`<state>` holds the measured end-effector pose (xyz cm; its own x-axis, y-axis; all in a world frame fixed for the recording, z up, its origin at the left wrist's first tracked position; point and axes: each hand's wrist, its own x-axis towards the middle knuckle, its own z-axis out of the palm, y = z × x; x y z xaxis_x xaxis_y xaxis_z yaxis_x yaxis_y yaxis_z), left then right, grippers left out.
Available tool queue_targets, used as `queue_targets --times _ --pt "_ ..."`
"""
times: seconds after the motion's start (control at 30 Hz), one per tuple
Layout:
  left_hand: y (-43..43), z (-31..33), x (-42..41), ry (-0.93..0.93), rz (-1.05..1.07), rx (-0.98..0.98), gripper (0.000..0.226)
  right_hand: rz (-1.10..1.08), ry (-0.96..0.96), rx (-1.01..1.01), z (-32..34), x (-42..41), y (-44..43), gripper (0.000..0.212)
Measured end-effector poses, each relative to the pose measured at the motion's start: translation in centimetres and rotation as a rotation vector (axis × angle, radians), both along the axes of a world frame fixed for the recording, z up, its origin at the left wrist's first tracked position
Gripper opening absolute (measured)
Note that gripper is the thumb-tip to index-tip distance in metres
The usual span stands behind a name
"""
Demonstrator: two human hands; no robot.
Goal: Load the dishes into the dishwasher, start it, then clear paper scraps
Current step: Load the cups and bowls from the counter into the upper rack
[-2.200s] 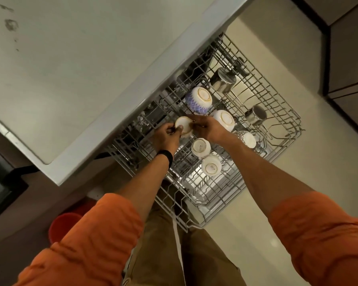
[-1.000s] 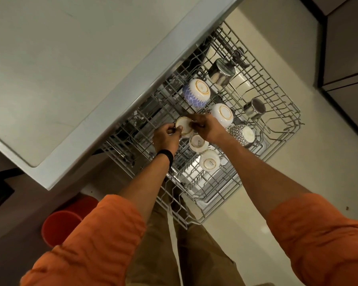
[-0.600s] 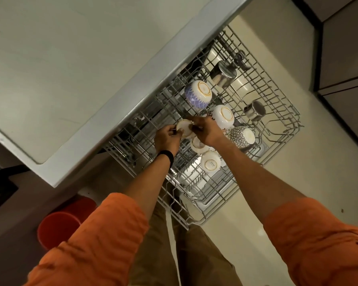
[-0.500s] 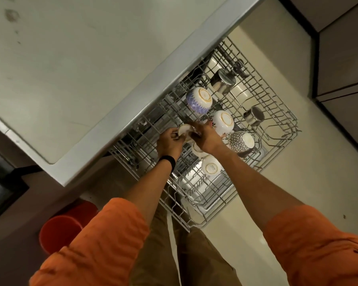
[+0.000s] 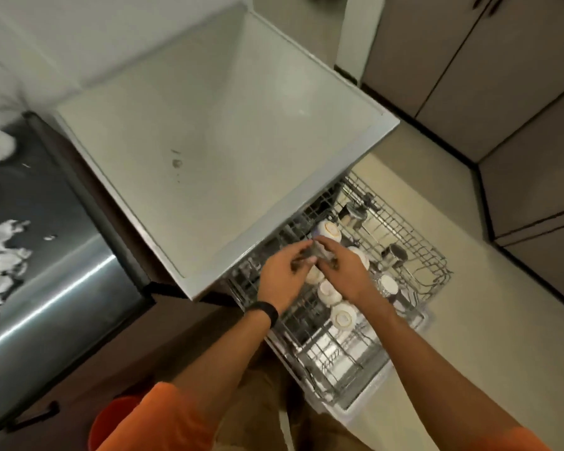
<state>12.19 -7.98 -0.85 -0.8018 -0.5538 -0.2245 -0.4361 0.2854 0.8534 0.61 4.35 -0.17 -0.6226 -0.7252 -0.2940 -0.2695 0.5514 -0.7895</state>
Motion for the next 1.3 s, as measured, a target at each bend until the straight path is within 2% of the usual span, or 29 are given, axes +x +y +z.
queue_targets --times 0.27,0.43,0.67,0.9,1.3 --pt "-6.1 8.4 5.5 0.104 0.105 -0.148 0.034 0.060 0.084 -0.146 8.5 3.0 -5.0 0.051" --pt "-11.8 11.7 10.8 0.118 0.205 -0.226 0.037 0.128 0.107 -0.207 10.9 6.6 -10.5 0.054" --pt "-21.6 13.4 20.5 0.054 0.264 -0.393 0.044 0.300 0.202 -0.217 13.0 15.0 -21.4 0.061" --pt "-29.2 14.4 28.2 0.085 0.355 -0.423 0.043 0.308 0.183 -0.282 14.1 22.3 -31.2 0.058" --pt "-38.5 14.7 31.9 0.025 0.557 -0.404 0.056 0.410 0.125 -0.221 14.3 25.5 -46.9 0.075"
